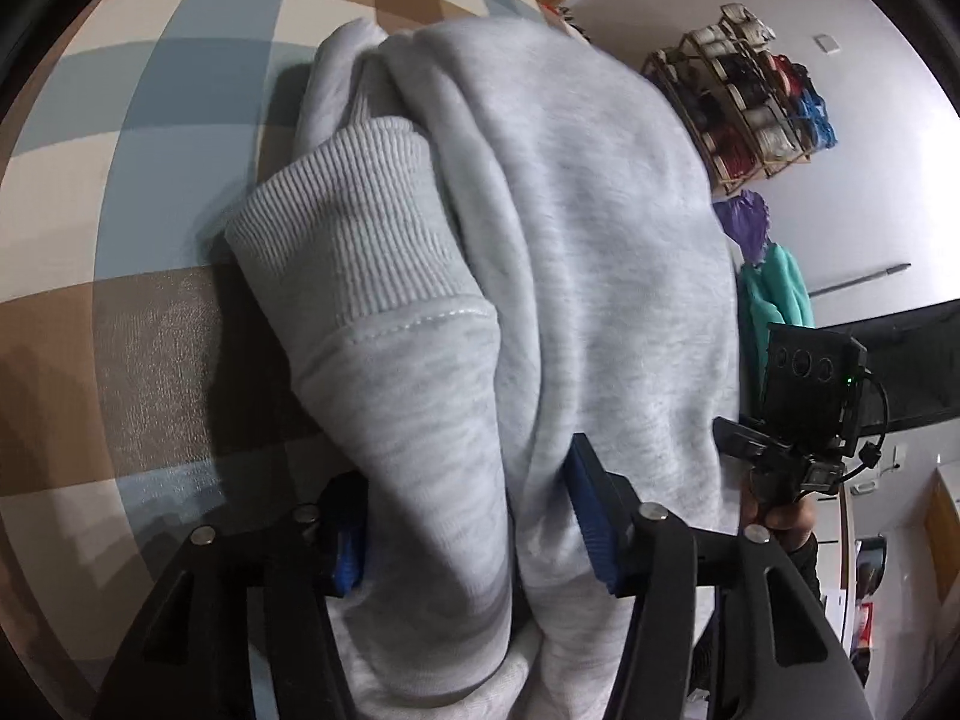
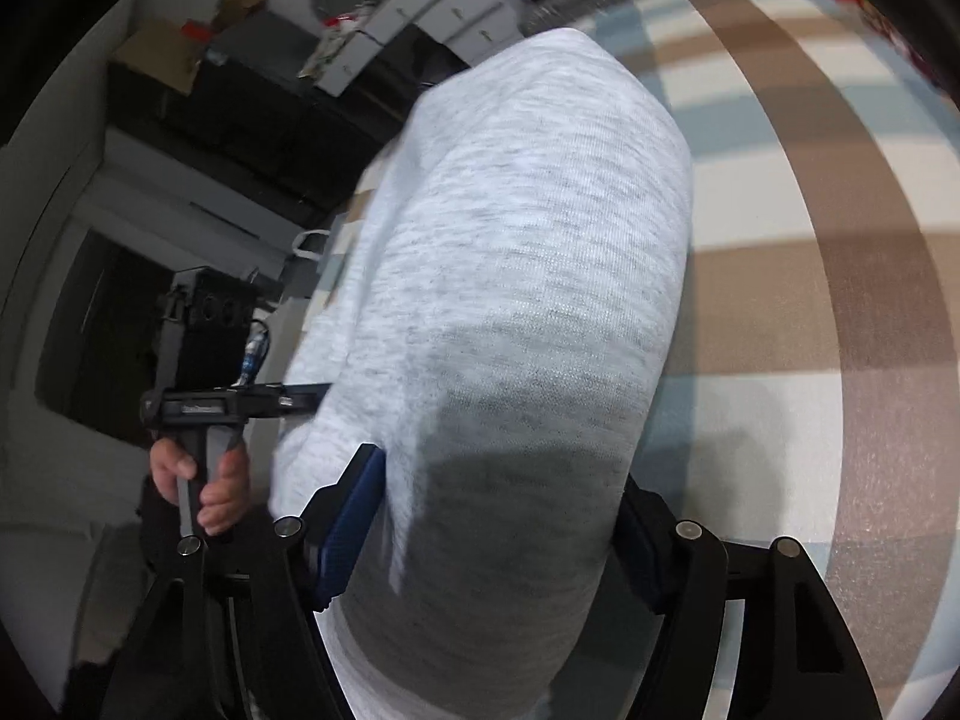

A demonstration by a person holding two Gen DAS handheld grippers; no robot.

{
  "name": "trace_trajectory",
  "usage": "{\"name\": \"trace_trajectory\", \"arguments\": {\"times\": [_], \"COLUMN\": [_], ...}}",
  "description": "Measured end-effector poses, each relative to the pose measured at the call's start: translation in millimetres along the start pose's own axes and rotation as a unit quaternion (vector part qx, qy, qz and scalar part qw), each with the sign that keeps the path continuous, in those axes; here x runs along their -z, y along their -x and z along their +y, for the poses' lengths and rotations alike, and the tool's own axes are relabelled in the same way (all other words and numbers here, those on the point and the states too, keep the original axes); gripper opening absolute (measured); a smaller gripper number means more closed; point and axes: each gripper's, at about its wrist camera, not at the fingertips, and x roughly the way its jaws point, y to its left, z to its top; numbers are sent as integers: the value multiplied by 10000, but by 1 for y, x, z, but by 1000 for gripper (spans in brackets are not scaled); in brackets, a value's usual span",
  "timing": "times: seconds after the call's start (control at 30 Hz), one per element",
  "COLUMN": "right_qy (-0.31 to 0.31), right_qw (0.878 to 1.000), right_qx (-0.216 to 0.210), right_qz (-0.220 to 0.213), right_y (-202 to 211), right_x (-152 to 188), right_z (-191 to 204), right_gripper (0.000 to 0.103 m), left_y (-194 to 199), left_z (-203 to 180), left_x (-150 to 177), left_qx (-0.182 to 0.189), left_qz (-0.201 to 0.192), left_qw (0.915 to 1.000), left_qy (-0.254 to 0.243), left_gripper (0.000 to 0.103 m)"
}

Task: Fold large clothes
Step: 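Grasp the grey sweatshirt bundle with both grippers and lift it off the bed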

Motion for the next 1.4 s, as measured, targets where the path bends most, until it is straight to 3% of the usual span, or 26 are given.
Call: {"name": "trace_trajectory", "arguments": {"times": [0.13,0.23,0.33,0.47,0.5,0.57,0.63,0.83,0.93,1.0,1.13,1.3,1.4], "right_qy": [91,257,465,426,442,260,43,380,377,222,-109,-59,108], "right_qw": [9999,9993,9981,9972,9971,9980,9983,9944,9958,9971,9985,9985,9980], "right_qx": [33,188,232,0,115,253,84,-31,192,355,-14,-66,86], "right_qz": [-93,-169,-343,-611,-614,-510,-574,-981,-809,-641,-543,-535,-620], "right_y": [1,8,21,35,31,22,24,47,36,30,27,23,29], "right_x": [-3,1,6,15,16,17,14,18,15,16,13,12,17], "right_z": [1,14,34,39,36,23,15,34,25,7,-18,-23,-13], "right_gripper": [71,64,59,59,59,59,58,57,57,58,65,67,61], "left_y": [1,11,14,8,6,9,15,4,-11,-13,-22,-26,-21], "left_z": [0,-5,-10,-14,-12,-10,-14,-21,-9,-8,-5,-7,-25], "left_x": [0,14,17,17,16,15,15,16,9,2,2,-1,-1], "left_qx": [113,277,509,410,386,518,601,520,313,412,266,509,574], "left_qz": [51,0,31,57,66,27,-65,58,203,202,247,320,221], "left_qw": [9999,9996,9987,9990,9992,9986,9981,9980,9992,9989,9993,9982,9979], "left_qy": [14,0,-67,-163,-125,-59,-103,-355,-128,9,-45,30,-185], "left_gripper": [52,43,43,43,43,43,43,43,43,45,54,53,48]}}
